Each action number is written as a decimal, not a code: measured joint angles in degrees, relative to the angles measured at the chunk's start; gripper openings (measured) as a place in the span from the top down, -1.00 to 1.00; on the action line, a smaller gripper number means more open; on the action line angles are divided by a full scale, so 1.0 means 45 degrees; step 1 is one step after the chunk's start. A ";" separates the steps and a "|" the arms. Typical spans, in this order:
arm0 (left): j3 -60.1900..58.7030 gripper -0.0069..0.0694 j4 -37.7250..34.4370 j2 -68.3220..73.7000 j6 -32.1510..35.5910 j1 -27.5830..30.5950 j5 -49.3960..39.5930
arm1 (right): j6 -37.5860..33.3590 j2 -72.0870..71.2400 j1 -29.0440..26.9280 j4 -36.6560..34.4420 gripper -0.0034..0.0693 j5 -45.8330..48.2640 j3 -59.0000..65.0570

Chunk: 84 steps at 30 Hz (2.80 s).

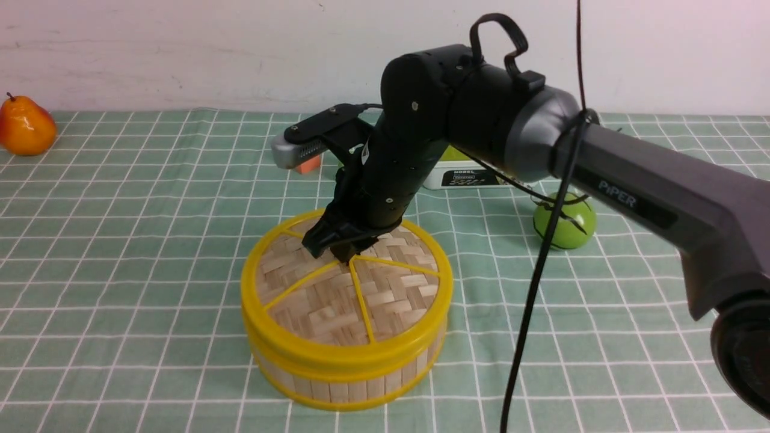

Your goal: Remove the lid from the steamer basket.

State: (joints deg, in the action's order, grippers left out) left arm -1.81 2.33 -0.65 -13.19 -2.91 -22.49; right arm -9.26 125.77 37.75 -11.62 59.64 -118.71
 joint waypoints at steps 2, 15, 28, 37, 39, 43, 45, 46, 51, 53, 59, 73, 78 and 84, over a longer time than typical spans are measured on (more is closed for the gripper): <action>0.0000 0.19 0.0000 0.0000 0.0000 0.0000 0.0000 | 0.0000 -0.0130 0.0000 0.0075 0.69 0.0182 -0.0023; 0.0000 0.19 0.0000 0.0000 0.0000 0.0000 0.0000 | -0.0235 -0.5915 -0.1964 0.1820 0.69 0.2444 0.2251; 0.0000 0.19 0.0000 0.0000 0.0000 0.0000 0.0000 | -0.0235 -0.9048 -0.5322 0.0824 0.69 -0.4067 1.2916; 0.0000 0.19 0.0000 0.0000 0.0000 0.0000 0.0000 | -0.0235 -0.7157 -0.5323 0.0353 0.66 -0.7172 1.3763; 0.0000 0.19 0.0000 0.0000 0.0000 0.0000 0.0000 | -0.0235 -0.6863 -0.5323 0.0341 0.61 -0.7363 1.3774; 0.0000 0.19 0.0000 0.0000 0.0000 0.0000 0.0000 | -0.0216 -0.6734 -0.5323 0.0341 0.28 -0.7251 1.3644; 0.0000 0.19 0.0000 0.0000 0.0000 0.0000 0.0000 | -0.0096 -0.7029 -0.5323 0.0329 0.14 -0.6791 1.3403; 0.0000 0.19 0.0000 0.0000 0.0000 0.0000 0.0000 | -0.0079 -0.7282 -0.5323 0.0329 0.08 -0.6555 1.3244; 0.0000 0.19 0.0000 0.0000 0.0000 0.0000 0.0000 | -0.0067 -0.9874 -0.5323 0.0297 0.06 -0.5895 1.2898; 0.0000 0.19 0.0000 0.0000 0.0000 0.0000 0.0000 | -0.0067 -1.1824 -0.5323 0.0416 0.24 -0.5607 1.2868; 0.0000 0.19 0.0000 0.0000 0.0000 0.0000 0.0000 | -0.0050 -1.6366 -0.5323 0.0588 0.86 -0.4456 1.3724; 0.0000 0.19 0.0000 0.0000 0.0000 0.0000 0.0000 | 0.0382 -2.0015 -0.5323 0.0870 0.96 -0.4273 1.6310; 0.0000 0.19 0.0000 0.0000 0.0000 0.0000 0.0000 | 0.0382 -2.0015 -0.5323 0.0870 0.96 -0.4079 1.6310; 0.0000 0.19 0.0000 0.0000 0.0000 0.0000 0.0000 | 0.0392 -2.0015 -0.5323 0.0870 0.94 -0.4264 1.6310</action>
State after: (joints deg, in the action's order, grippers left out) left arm -1.81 2.33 -0.65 -13.19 -2.91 -22.49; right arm -7.50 35.71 13.79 -7.71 40.45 -45.32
